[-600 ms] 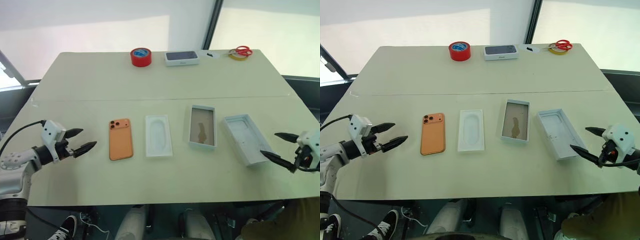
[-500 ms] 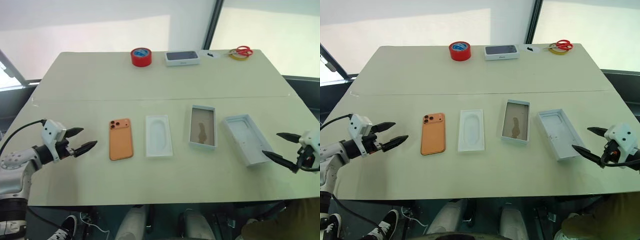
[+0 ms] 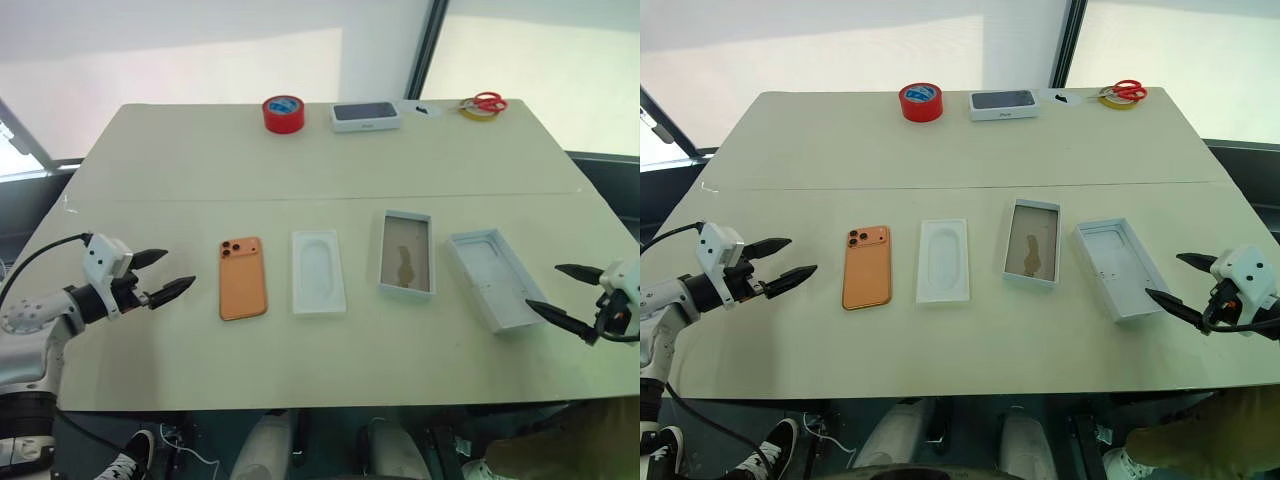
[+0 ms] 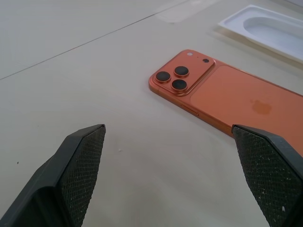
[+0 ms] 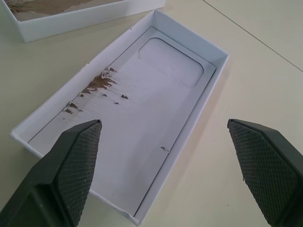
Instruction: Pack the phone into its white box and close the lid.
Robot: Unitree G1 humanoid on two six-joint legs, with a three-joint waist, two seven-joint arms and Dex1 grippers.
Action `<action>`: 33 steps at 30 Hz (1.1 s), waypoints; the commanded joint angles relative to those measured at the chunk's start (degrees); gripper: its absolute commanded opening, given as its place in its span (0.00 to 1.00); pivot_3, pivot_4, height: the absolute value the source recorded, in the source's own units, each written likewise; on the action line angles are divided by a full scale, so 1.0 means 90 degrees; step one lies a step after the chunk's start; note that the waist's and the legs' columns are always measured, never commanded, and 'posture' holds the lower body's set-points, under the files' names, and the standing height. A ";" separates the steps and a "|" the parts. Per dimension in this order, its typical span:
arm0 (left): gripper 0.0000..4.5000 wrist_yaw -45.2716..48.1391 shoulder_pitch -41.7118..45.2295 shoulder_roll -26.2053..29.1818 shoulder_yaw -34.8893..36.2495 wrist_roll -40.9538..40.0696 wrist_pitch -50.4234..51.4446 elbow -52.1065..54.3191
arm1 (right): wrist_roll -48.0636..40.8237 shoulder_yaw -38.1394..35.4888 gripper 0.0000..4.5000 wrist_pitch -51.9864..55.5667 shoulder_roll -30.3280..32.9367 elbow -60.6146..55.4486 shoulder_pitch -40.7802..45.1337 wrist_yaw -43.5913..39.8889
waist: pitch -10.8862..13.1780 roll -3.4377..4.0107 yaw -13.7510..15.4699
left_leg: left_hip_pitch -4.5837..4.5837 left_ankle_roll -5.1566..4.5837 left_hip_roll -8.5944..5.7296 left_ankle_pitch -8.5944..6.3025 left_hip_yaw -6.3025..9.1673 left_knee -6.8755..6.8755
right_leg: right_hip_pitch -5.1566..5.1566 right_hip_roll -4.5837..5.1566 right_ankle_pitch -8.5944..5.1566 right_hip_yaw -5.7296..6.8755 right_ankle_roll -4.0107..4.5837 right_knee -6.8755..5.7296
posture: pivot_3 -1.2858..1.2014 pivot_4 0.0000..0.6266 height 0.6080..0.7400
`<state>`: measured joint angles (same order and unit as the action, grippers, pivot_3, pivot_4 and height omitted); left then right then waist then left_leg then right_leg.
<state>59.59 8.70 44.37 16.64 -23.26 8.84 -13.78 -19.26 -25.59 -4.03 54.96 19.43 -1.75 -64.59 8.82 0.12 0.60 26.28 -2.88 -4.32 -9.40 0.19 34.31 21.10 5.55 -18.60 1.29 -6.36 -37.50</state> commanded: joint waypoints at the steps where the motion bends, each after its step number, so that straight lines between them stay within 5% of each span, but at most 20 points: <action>1: 0.99 0.0014 0.0063 0.0014 0.0140 -0.0122 -0.0094 0.0276 | -0.0051 -0.0042 0.99 -0.0013 0.0038 -0.0181 0.0091 0.0028 | 0.0000 0.0000 -0.0001 | 0.0000 0.0000 0.0000 0.0000 0.0000 0.0000 | 0.0000 0.0000 0.0000 0.0000 0.0000 0.0000 | 0.52 0.24 0.99; 13: 0.99 -0.0611 0.0383 -0.0234 -0.0055 -0.0178 0.0573 0.0817 | -0.0102 0.0280 0.99 0.0186 -0.0016 -0.0901 0.0256 0.0137 | 0.0000 0.0000 0.0005 | 0.0000 0.0000 0.0000 0.0000 0.0000 0.0000 | 0.0000 -0.0001 0.0000 0.0000 -0.0001 0.0000 | 0.52 0.24 0.99; 25: 0.99 -0.1866 0.1002 -0.1168 -0.1391 -0.1528 0.5148 0.2684 | 0.0112 0.2111 0.99 0.1022 -0.0517 -0.3390 0.1392 0.0468 | 0.0000 -0.0002 0.0013 | 0.0002 -0.0011 0.0000 0.0009 0.0003 0.0010 | -0.0003 -0.0006 0.0001 0.0001 -0.0004 -0.0004 | 0.52 0.24 0.99; 33: 0.99 -0.3104 0.1585 -0.2357 -0.1095 -0.1849 0.6086 0.2383 | 0.0201 0.2440 0.99 0.1170 -0.0684 -0.3539 0.1633 0.0544 | 0.0003 -0.0006 0.0029 | 0.0006 -0.0029 -0.0001 -0.0002 0.0013 0.0063 | -0.0028 -0.0008 0.0001 0.0011 -0.0005 -0.0009 | 0.52 0.24 0.99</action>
<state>33.21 22.12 23.86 5.38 -39.21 62.58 8.18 -17.52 -2.97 6.93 48.60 -10.79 12.67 -60.00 8.85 0.07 0.86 26.34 -3.14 -4.33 -9.42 0.31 34.88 20.85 5.48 -18.60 1.39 -6.41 -37.58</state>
